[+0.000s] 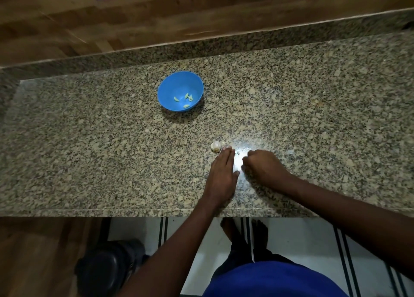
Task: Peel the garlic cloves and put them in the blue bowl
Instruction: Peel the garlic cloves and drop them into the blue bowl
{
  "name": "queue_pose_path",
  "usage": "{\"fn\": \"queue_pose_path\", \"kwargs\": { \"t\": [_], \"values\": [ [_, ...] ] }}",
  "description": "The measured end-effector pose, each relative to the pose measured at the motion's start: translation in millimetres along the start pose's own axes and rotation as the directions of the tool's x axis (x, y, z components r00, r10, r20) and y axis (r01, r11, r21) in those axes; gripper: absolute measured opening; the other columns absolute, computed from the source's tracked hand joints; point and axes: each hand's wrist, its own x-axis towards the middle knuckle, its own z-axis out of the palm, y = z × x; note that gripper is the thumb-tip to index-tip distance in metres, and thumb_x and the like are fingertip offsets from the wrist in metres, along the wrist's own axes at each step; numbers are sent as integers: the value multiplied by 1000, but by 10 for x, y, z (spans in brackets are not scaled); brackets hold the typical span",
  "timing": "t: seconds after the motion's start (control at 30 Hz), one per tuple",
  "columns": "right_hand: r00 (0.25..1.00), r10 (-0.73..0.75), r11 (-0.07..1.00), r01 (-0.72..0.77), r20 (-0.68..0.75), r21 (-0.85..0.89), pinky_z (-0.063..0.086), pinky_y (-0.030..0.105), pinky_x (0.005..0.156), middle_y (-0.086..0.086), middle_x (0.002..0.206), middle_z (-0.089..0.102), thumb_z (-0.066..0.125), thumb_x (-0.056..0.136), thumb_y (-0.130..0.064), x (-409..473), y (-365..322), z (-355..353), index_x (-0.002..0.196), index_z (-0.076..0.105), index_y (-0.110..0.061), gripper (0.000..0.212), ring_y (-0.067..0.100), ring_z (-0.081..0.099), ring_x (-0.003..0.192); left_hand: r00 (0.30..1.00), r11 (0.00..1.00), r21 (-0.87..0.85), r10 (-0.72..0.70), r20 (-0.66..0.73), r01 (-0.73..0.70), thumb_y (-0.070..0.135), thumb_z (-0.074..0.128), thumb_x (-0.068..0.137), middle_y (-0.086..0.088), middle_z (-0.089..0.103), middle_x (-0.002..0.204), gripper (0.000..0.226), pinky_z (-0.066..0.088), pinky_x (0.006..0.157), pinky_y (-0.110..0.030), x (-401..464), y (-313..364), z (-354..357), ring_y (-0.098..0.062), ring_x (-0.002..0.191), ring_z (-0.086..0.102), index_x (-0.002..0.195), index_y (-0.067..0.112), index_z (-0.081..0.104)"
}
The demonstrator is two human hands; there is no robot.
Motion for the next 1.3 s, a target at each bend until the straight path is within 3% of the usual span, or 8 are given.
{"fn": "queue_pose_path", "kwargs": {
  "t": [0.07, 0.17, 0.3, 0.37, 0.63, 1.1, 1.2, 1.3],
  "values": [
    [983, 180, 960, -172, -18, 219, 38, 27, 55, -1, 69, 66, 70, 75, -13, -44, 32, -31, 75, 69, -18, 5, 22, 64, 65, 1000, 1000, -5, -4, 4, 4, 28, 52, 102, -11, 20, 167, 68, 18, 125, -41, 6, -10, -1, -25, 154, 15, 159, 6, 22],
    [870, 492, 702, -389, -12, 597, 38, 13, 55, -9, 61, 67, 78, 72, -12, -54, 54, -49, 75, 75, -19, 8, 0, 61, 57, 1000, 1000, -17, -11, 2, 11, 27, 55, 101, -10, 21, 167, 69, 17, 125, -38, 16, -22, -5, -24, 154, 17, 159, 7, 24],
    [713, 666, 373, -571, 218, 731, 61, 30, 63, 2, 58, 71, 84, 74, -12, -33, 131, -117, 68, 77, -17, 10, 17, 71, 57, 1000, 1000, -25, -11, -10, 11, 26, 57, 100, -10, 22, 166, 69, 18, 125, -38, 18, -3, -23, -24, 153, 18, 158, 7, 26],
    [683, 676, 314, -607, 277, 730, 63, 34, 63, 5, 54, 70, 83, 75, -9, -15, 166, -146, 62, 76, -16, 17, 17, 70, 53, 1000, 1000, -25, -11, -14, 10, 26, 57, 99, -10, 22, 166, 69, 19, 124, -38, 13, 2, -21, -24, 153, 18, 158, 7, 26],
    [685, 646, 359, -662, 338, 658, 63, 48, 70, 1, 54, 70, 77, 67, 0, 94, 208, -178, 55, 75, -13, 18, 25, 72, 63, 1000, 1000, -31, -4, -16, 3, 24, 60, 98, -12, 24, 165, 71, 19, 124, -39, 15, 5, -29, -26, 153, 19, 158, 5, 27],
    [728, 597, 520, -671, 336, 529, 61, 34, 61, -3, 57, 71, 68, 73, -4, 197, 233, -236, 54, 74, -14, 23, 15, 70, 58, 1000, 999, -27, 17, 21, -16, 27, 56, 101, -11, 16, 168, 72, 15, 125, -41, 7, -21, -43, -24, 155, 11, 160, 6, 20],
    [757, 588, 614, -647, 284, 452, 60, 36, 55, 6, 58, 70, 65, 73, -3, 246, 184, -217, 55, 71, -9, 20, 23, 68, 56, 1000, 999, -22, 26, 16, -26, 26, 56, 101, -12, 17, 167, 71, 17, 125, -42, 5, -30, -40, -25, 155, 13, 159, 5, 21],
    [818, 543, 753, -574, 188, 323, 42, 26, 49, 6, 51, 57, 64, 75, -6, 311, 91, -197, 53, 62, -8, 23, 21, 53, 47, 999, 999, -14, 35, 14, -35, 26, 57, 101, -13, 18, 167, 71, 17, 125, -42, 9, -27, -40, -26, 155, 14, 159, 4, 22]
  ]
}}
